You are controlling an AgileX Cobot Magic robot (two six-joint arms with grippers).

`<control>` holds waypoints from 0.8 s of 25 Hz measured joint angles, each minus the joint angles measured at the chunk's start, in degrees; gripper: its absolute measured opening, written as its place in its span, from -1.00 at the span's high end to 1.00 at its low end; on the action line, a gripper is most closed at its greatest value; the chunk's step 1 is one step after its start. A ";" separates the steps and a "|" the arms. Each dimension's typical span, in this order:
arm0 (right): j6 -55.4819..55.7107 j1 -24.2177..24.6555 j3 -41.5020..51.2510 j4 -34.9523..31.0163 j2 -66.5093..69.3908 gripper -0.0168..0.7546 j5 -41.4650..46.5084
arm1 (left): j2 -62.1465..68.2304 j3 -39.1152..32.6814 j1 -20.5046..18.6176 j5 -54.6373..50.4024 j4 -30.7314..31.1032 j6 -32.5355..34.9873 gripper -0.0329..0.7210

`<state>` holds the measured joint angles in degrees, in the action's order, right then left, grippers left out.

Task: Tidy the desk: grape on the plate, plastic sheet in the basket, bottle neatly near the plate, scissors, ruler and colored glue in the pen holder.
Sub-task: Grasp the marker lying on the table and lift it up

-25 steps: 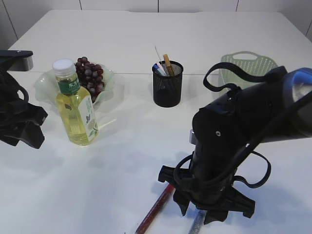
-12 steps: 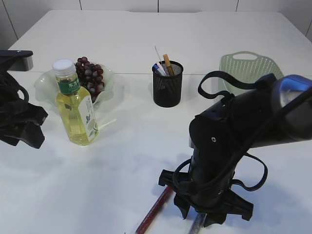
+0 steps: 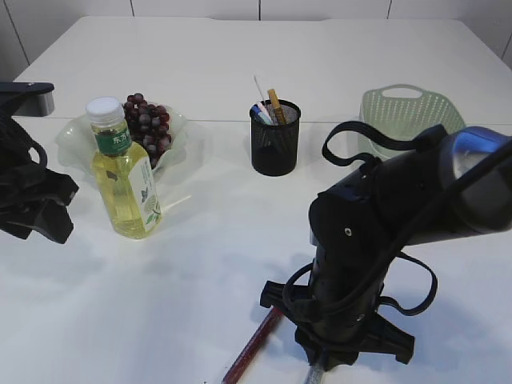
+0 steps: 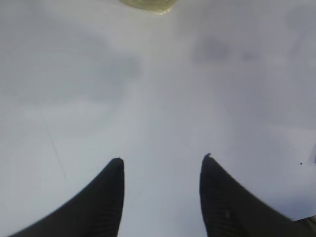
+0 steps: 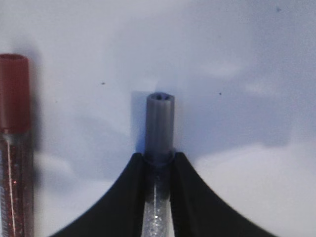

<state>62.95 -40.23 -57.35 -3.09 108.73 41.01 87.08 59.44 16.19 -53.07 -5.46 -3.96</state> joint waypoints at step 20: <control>-19.40 6.38 0.04 -8.64 -13.98 0.69 -17.05 | 0.00 0.00 0.00 0.17 0.00 0.00 -0.05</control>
<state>43.56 -33.85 -57.31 -11.73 94.75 23.96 87.08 59.44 16.19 -52.90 -5.46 -3.96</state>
